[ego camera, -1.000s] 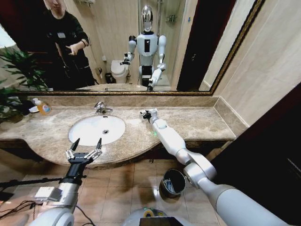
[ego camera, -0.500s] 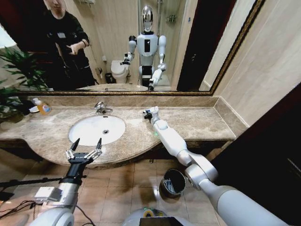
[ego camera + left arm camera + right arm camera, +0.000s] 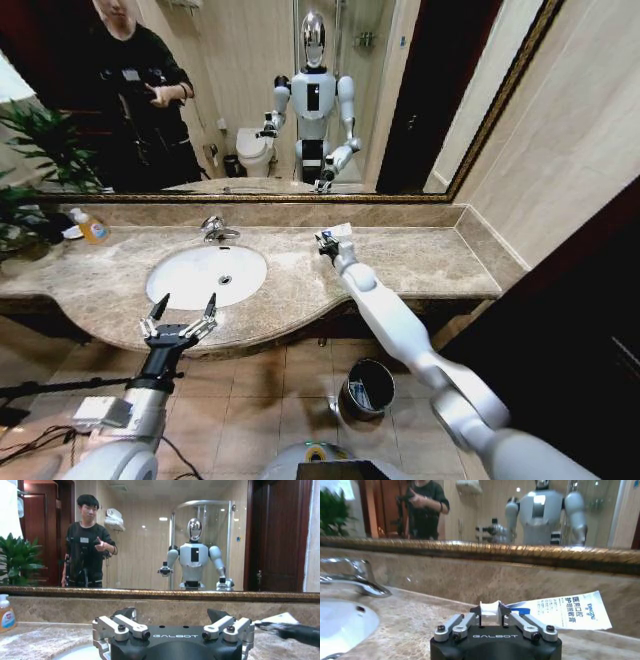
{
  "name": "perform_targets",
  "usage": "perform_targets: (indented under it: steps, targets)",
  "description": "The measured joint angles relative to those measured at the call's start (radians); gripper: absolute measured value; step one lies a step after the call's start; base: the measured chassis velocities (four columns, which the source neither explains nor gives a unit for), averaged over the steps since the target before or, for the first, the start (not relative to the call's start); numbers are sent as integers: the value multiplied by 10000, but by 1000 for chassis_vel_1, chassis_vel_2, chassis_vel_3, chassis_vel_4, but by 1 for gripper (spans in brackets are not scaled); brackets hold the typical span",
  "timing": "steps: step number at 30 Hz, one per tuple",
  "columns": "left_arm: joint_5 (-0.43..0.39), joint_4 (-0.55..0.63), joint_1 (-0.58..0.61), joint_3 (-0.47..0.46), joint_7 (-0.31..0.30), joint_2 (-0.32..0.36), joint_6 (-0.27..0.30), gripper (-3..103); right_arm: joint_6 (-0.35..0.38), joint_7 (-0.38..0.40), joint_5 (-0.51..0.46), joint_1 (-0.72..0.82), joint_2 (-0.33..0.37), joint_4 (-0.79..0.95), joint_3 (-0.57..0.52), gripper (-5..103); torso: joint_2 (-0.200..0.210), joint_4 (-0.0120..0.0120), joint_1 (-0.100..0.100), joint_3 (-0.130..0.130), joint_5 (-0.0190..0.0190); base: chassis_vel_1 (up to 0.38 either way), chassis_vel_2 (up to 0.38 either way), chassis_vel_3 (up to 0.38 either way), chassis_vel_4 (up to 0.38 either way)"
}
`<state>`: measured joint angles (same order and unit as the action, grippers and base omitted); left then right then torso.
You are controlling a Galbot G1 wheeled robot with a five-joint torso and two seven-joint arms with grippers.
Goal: Pick up the trash from the sink and place it in the trash bin.
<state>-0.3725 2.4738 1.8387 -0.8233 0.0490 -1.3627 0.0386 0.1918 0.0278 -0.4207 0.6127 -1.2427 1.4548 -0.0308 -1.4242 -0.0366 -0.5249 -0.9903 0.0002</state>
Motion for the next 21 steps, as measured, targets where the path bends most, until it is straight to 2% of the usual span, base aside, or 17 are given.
perform_targets:
  steps: [3,5,6,9,14,16,20,21]
  targets:
    - [0,0,0,-1,-4,-1,1,100,44,-51,-92,664,445,958,-297,20,0,-1,0,0,0,0,0,0,0]
    - [1,0,0,-1,-2,-2,0,100,100,-28,-174,1802,958,2149,-673,20,-1,-2,0,1,-2,0,0,0,0]
    - [1,0,0,-1,-2,-2,0,100,100,-28,-174,1802,958,2149,-673,20,-1,-2,0,1,-2,0,0,0,0]
    - [0,0,0,0,3,0,0,100,59,134,-156,3310,1268,3443,-1102,20,-1,-1,1,1,0,0,0,0,0]
    - [0,0,-2,-1,-4,-2,0,100,-115,319,67,4709,1365,4650,-1654,20,-1,-3,0,1,-2,0,0,0,0]
    - [0,0,0,0,-1,-2,0,100,-190,352,247,5850,1382,5424,-2108,20,-1,-2,0,1,1,0,0,0,0]
    - [0,0,-1,0,-2,-1,0,100,-283,166,497,7394,1390,6326,-2630,20,-1,2,2,2,1,0,0,0,0]
    - [0,0,0,0,0,-1,0,100,-347,103,553,7676,1395,6472,-2734,20,-1,-5,1,1,1,0,0,0,0]
